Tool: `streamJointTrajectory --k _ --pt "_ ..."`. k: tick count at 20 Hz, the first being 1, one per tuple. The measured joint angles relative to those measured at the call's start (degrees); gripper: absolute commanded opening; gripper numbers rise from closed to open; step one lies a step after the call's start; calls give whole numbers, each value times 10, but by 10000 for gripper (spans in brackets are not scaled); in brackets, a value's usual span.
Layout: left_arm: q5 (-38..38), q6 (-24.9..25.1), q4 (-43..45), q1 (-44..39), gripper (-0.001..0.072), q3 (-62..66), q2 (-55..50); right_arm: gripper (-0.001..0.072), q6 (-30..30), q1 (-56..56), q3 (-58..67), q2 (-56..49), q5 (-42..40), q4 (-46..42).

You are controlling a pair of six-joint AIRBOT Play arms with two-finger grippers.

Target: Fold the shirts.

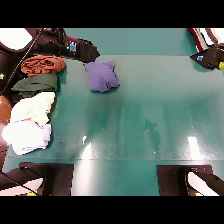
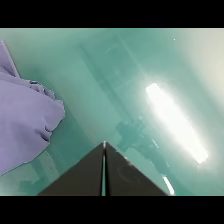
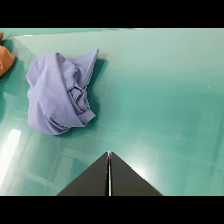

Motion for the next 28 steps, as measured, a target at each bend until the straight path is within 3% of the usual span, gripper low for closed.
streamJointTrajectory --k 14,15,16,17,22,25,28 --pt "1 -1 -2 0 28 0 0 17 0 0 -1 -2 0 1" --pt "8 -1 -1 0 182 -1 0 17 0 0 -1 -2 0 2" --pt "20 -1 5 0 549 -1 -2 17 0 0 -1 -2 -4 3" --pt "32 -6 26 0 629 -1 -6 17 0 0 -1 -2 -7 3" --pt "45 -97 138 39 632 -1 -93 18 0 0 -1 -2 -10 4" --pt "46 -111 106 80 632 -2 -181 17 0 0 -1 -2 -3 4" --pt "64 -91 36 101 632 -1 -261 17 0 0 -1 -2 2 4"
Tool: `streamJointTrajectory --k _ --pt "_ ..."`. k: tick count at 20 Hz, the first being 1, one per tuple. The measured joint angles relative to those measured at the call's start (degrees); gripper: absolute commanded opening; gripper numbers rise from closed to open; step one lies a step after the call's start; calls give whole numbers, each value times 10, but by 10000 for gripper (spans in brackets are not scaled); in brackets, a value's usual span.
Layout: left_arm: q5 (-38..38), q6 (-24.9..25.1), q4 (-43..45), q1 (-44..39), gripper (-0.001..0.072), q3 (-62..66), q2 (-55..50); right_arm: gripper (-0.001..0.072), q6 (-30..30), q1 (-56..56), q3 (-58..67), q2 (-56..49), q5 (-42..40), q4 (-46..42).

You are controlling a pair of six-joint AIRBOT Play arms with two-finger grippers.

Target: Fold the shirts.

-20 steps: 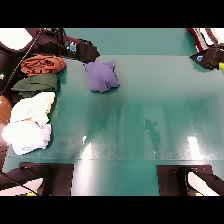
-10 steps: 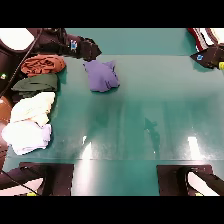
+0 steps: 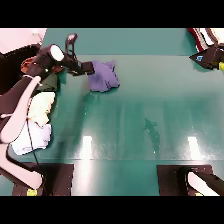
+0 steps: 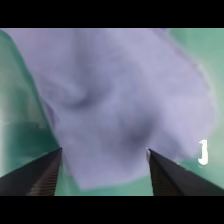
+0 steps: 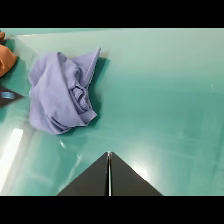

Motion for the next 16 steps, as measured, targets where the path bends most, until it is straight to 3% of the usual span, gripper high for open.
streamJointTrajectory --k 2,3,5,6,11,16 --pt "17 13 -35 7 624 0 -40 17 0 0 0 0 2 0" --pt "28 17 -50 9 515 0 -56 18 0 0 0 0 3 0" --pt "40 24 -70 12 83 2 -73 17 0 0 0 0 4 0" --pt "44 26 -76 12 24 7 -78 17 0 0 0 0 4 0" --pt "16 40 -68 15 23 87 -46 17 0 0 14 12 5 -2" --pt "-23 55 -24 11 22 173 110 17 0 0 99 27 21 -5"
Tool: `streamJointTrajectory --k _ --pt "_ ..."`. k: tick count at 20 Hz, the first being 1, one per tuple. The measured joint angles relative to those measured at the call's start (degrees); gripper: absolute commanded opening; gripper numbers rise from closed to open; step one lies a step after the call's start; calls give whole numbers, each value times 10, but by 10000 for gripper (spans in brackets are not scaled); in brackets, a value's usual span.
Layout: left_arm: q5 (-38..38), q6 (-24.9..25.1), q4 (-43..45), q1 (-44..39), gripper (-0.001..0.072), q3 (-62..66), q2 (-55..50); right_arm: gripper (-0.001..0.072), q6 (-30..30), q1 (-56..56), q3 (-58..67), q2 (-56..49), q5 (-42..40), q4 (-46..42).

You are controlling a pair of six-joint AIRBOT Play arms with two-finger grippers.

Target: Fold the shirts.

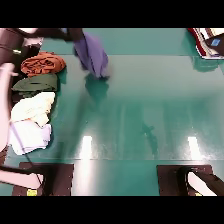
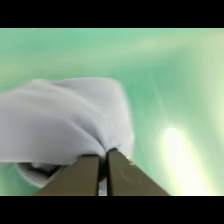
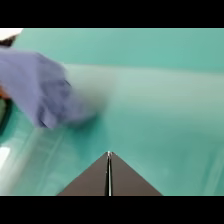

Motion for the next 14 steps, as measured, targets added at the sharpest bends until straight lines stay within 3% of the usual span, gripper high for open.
streamJointTrajectory --k 7,8,9,10,14 --pt "-127 -15 90 -130 28 -32 134 17 0 0 73 4 31 -13" --pt "-129 -17 94 -156 236 -56 136 17 0 0 76 4 36 -13" --pt "-125 -19 96 -183 594 -86 136 17 0 0 78 4 43 -13" --pt "-112 -21 98 -208 662 -118 135 17 0 0 79 4 49 -14" --pt "-54 -32 110 -244 663 -205 120 17 0 0 82 4 73 -14"
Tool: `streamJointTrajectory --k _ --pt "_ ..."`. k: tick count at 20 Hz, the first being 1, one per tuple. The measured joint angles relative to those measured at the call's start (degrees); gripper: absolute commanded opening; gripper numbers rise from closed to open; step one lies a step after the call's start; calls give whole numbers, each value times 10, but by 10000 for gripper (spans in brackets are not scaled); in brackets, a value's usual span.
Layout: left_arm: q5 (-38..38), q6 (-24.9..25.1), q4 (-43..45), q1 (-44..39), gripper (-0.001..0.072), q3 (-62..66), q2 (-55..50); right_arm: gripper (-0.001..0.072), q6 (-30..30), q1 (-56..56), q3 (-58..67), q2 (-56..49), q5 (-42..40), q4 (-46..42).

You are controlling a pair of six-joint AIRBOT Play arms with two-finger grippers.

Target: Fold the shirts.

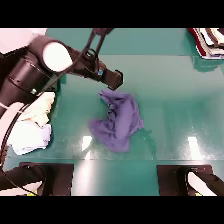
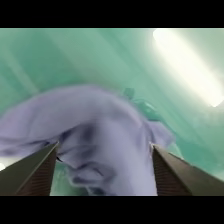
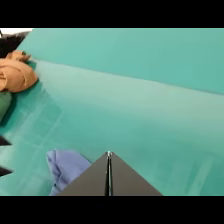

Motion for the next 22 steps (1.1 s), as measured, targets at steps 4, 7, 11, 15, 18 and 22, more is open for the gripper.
streamJointTrajectory --k 4,7,11,15,18,22 --pt "11 -8 3 72 664 -25 -22 17 9 0 0 0 17 0" --pt "-15 -1 -21 127 664 -31 -72 17 12 0 0 0 24 0" --pt "-33 25 -76 157 664 -34 -157 17 22 0 0 -2 37 0" --pt "-24 47 -129 164 660 -35 -221 17 33 0 0 -15 54 0" --pt "-16 54 -150 166 32 -35 -249 17 43 0 -1 -37 78 -1" --pt "-1 57 -155 177 24 -19 -257 17 54 0 -36 -60 100 -1"
